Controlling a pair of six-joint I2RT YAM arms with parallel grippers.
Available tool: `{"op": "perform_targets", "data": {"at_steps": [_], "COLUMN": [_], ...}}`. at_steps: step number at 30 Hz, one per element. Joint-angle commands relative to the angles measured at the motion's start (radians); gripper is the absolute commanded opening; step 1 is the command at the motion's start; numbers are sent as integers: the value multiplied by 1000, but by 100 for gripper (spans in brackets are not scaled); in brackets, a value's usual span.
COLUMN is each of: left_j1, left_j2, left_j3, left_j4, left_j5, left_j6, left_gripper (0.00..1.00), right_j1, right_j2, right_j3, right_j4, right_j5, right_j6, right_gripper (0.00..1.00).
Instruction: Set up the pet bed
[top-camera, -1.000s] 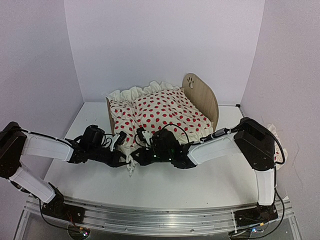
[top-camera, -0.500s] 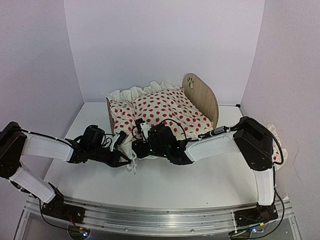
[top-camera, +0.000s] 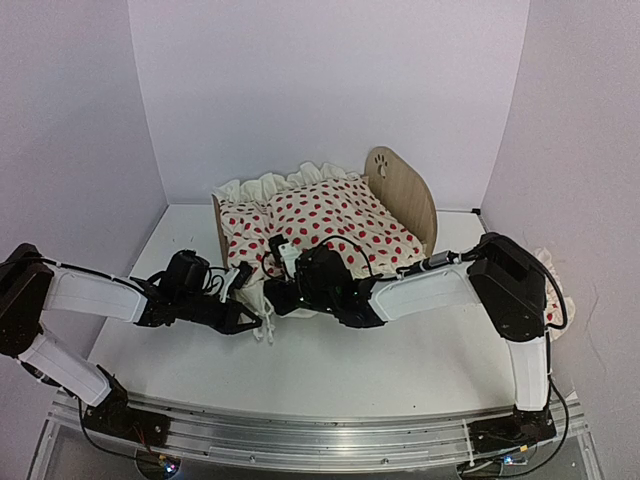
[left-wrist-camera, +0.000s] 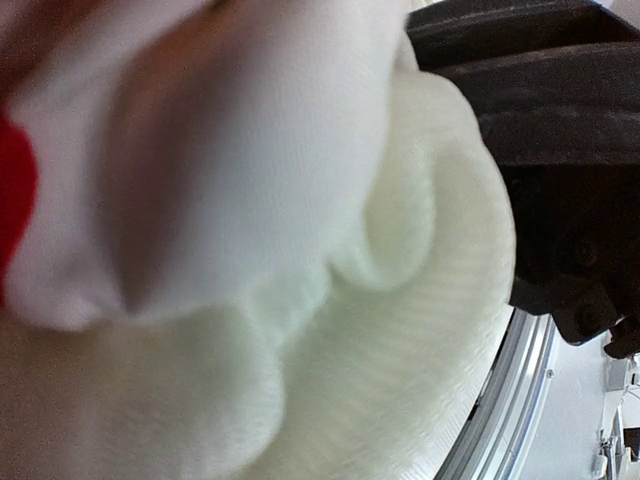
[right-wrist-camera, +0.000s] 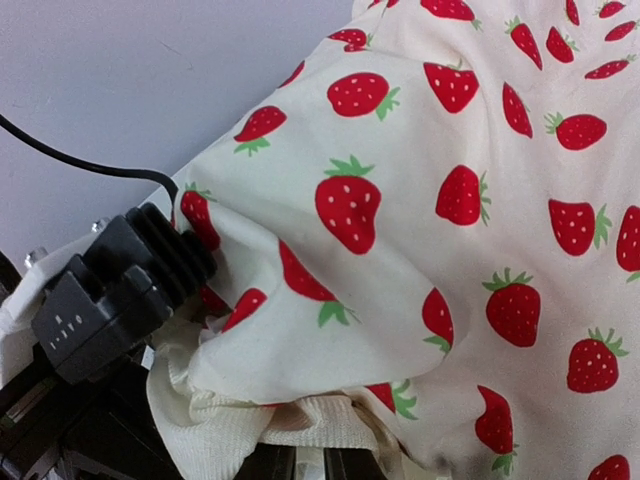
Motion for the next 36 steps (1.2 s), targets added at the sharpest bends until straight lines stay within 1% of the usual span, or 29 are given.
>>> {"op": "perform_targets", "data": {"at_steps": [1, 5, 11, 16, 23, 24, 25, 27, 29, 33, 36], "left_j1": [3, 2, 2, 3, 3, 3, 3, 3, 2, 2, 2], "left_j2": [0, -1, -8, -16, -20, -20, -19, -18, -18, -17, -18], "left_j3": [-12, -14, -4, 3, 11, 10, 9, 9, 11, 12, 14], "left_j4": [-24, -22, -24, -24, -50, -53, -54, -55, -55, -56, -58], "left_j5": [-5, -6, -7, -7, -12, -18, -23, -30, -32, -39, -44], "left_j6": [11, 11, 24, 42, 56, 57, 57, 60, 62, 63, 66], "left_gripper": [0, 0, 0, 0, 0, 0, 0, 0, 0, 0, 0], "right_j1": [-26, -27, -37, -39, -36, -34, -33, -26, -19, 4, 28], "right_j2": [-101, -133, -130, -133, -205, -211, -216, -219, -213, -170, -140], "right_j3": [39, 27, 1, 3, -88, -97, -107, -119, -128, -145, -181], "right_j4": [42, 41, -58, -241, -266, -267, -267, -267, -266, -233, -134], "right_j5": [-12, 19, 54, -10, -72, -85, -92, -101, -106, -107, -140], "right_j6": [-52, -80, -18, 15, 100, 107, 112, 122, 137, 177, 225], "right_gripper": [15, 17, 17, 26, 31, 31, 29, 19, 14, 13, 13]}}
